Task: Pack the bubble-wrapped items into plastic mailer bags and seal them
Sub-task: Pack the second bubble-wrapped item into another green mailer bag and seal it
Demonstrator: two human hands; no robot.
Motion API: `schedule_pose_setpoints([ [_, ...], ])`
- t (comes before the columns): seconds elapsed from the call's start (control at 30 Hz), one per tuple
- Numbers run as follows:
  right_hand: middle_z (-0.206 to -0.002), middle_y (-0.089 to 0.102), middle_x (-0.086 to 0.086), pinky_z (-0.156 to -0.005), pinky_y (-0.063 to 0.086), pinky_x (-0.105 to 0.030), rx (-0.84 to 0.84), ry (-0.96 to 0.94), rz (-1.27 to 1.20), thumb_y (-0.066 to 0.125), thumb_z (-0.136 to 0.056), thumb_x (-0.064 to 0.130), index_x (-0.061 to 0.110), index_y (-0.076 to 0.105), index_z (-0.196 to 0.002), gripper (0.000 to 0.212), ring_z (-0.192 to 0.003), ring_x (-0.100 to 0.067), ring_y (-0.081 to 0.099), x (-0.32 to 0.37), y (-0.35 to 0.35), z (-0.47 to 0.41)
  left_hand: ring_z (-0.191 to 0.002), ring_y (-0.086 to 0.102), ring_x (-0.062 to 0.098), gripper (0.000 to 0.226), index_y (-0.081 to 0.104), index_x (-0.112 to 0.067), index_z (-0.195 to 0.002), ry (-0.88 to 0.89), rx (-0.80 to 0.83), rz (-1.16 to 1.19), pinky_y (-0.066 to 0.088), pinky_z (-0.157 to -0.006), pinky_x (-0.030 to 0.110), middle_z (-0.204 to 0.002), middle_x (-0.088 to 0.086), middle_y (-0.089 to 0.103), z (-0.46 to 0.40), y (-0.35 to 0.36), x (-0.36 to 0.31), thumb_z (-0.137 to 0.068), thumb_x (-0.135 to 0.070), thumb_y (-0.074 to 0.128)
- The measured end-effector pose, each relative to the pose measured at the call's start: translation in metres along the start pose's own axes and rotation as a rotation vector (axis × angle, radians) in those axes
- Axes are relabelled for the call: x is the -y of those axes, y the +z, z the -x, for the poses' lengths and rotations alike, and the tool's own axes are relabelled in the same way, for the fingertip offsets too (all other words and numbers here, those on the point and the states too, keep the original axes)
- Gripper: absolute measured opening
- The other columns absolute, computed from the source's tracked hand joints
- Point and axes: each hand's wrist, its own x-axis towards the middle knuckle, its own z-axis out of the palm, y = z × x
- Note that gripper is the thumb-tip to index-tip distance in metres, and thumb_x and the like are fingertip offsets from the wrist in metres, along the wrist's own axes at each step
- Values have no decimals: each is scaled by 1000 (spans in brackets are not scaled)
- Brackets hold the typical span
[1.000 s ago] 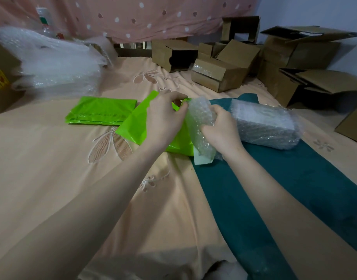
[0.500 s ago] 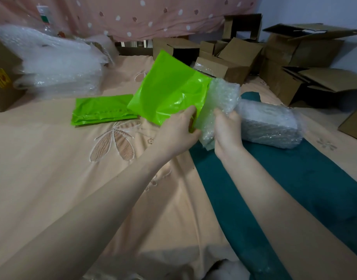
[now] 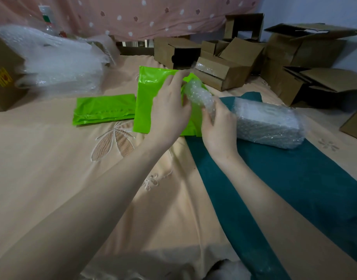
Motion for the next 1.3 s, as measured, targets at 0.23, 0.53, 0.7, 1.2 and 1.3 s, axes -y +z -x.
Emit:
schedule_pose_setpoints([
  [0.23, -93, 67, -21, -67, 45, -40, -57, -170, 117, 44, -91, 1, 3, 51, -129, 39, -81, -40, 61, 9, -3, 4, -93, 62, 20, 27, 60, -11, -112, 19, -139, 69, 52, -73, 41, -104, 4, 66, -6, -1, 5, -86, -11, 51],
  [0.53, -89, 68, -20, -75, 48, -42, 104, -127, 176, 46, -87, 0, 12, 42, -140, 54, -85, -37, 62, 12, -7, 2, -69, 58, 18, 15, 58, -6, -85, 21, -207, 49, 48, -63, 42, -80, -3, 62, 2, 1, 9, -89, -20, 54],
  [0.7, -95, 69, -13, -77, 48, -40, 169, -21, 149, 55, -86, 22, 22, 42, -138, 54, -91, -37, 61, 13, -7, -2, -68, 57, 21, 15, 55, -7, -83, 60, -138, 41, 49, -62, 42, -78, -1, 62, 8, 3, 10, -89, -20, 53],
  [1.2, -62, 55, 13, -69, 44, -28, -41, 408, -438, 56, -89, 20, 29, 56, -67, 24, -63, -5, 51, 18, 1, -9, -76, 62, 27, 28, 53, -15, -112, 77, -16, -184, 46, -55, 41, -111, 4, 53, 8, 1, -3, -85, -18, 53],
  [1.3, -83, 71, 3, -78, 52, -33, -20, 346, -384, 54, -87, 20, 15, 70, -91, 17, -78, -14, 63, 17, 4, -7, -74, 63, 27, 22, 62, -17, -106, 103, -46, -206, 44, -52, 39, -104, 4, 58, 1, 0, -4, -86, -18, 52],
])
